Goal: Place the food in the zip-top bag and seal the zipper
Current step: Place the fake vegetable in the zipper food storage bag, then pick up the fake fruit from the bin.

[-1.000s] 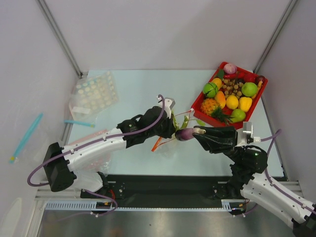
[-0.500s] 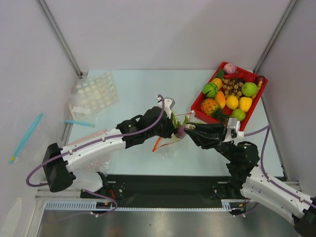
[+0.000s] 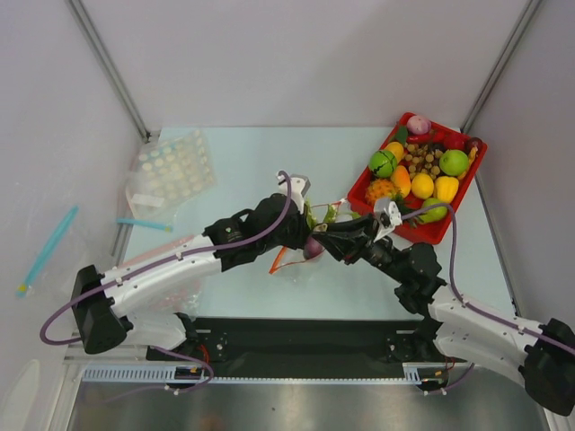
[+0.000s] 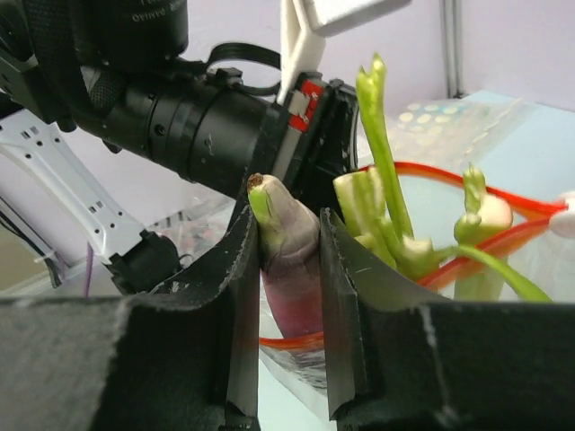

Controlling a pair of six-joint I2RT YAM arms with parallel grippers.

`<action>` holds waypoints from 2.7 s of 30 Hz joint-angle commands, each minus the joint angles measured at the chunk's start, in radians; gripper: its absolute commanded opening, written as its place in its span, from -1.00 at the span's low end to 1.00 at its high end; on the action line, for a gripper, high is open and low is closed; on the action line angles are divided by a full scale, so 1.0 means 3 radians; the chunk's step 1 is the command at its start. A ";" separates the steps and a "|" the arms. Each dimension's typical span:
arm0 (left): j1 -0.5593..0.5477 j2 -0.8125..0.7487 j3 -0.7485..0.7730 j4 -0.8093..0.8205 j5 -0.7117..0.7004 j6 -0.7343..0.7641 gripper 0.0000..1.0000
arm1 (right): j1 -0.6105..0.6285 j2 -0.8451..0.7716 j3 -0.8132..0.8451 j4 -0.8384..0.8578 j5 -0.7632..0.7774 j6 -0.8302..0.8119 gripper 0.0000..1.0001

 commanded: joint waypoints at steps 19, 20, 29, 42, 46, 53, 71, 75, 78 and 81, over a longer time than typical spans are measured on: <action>0.0343 -0.0306 -0.0185 0.0380 0.0324 -0.0071 -0.99 | 0.0063 -0.0379 0.0115 -0.0305 0.0574 -0.0086 0.36; 0.0348 -0.0306 -0.0185 0.0385 0.0319 -0.0077 -0.99 | 0.0063 -0.0462 0.0161 -0.0501 0.0869 -0.0132 0.36; 0.0394 -0.0357 -0.0262 0.0462 0.0385 -0.0118 -0.99 | -0.0573 -0.0371 0.0908 -0.2389 0.2477 -0.0113 0.13; 0.0400 -0.0408 -0.0410 0.0702 0.0559 -0.0209 -0.99 | -0.2370 0.0738 0.1469 -0.3114 0.2247 0.0660 0.55; 0.0405 -0.0393 -0.0420 0.0723 0.0584 -0.0230 -1.00 | -0.2865 0.1244 0.1792 -0.3238 0.1971 0.0721 0.57; 0.0405 -0.0424 -0.0420 0.0713 0.0626 -0.0225 -0.99 | -0.2902 0.1894 0.2386 -0.3535 0.2190 0.0604 0.74; 0.0405 -0.0419 -0.0385 0.0651 0.0610 -0.0194 -0.99 | -0.2974 0.2896 0.2964 -0.4337 0.2308 0.0757 0.62; 0.0405 -0.0419 -0.0379 0.0641 0.0600 -0.0194 -0.99 | -0.2994 0.3096 0.3137 -0.4577 0.2257 0.0824 0.64; 0.0410 -0.0434 -0.0379 0.0636 0.0590 -0.0189 -0.99 | -0.3005 0.3315 0.3357 -0.4909 0.2247 0.0890 0.68; 0.0410 -0.0434 -0.0379 0.0626 0.0595 -0.0194 -0.99 | -0.2994 0.3464 0.3465 -0.5094 0.2287 0.0905 0.67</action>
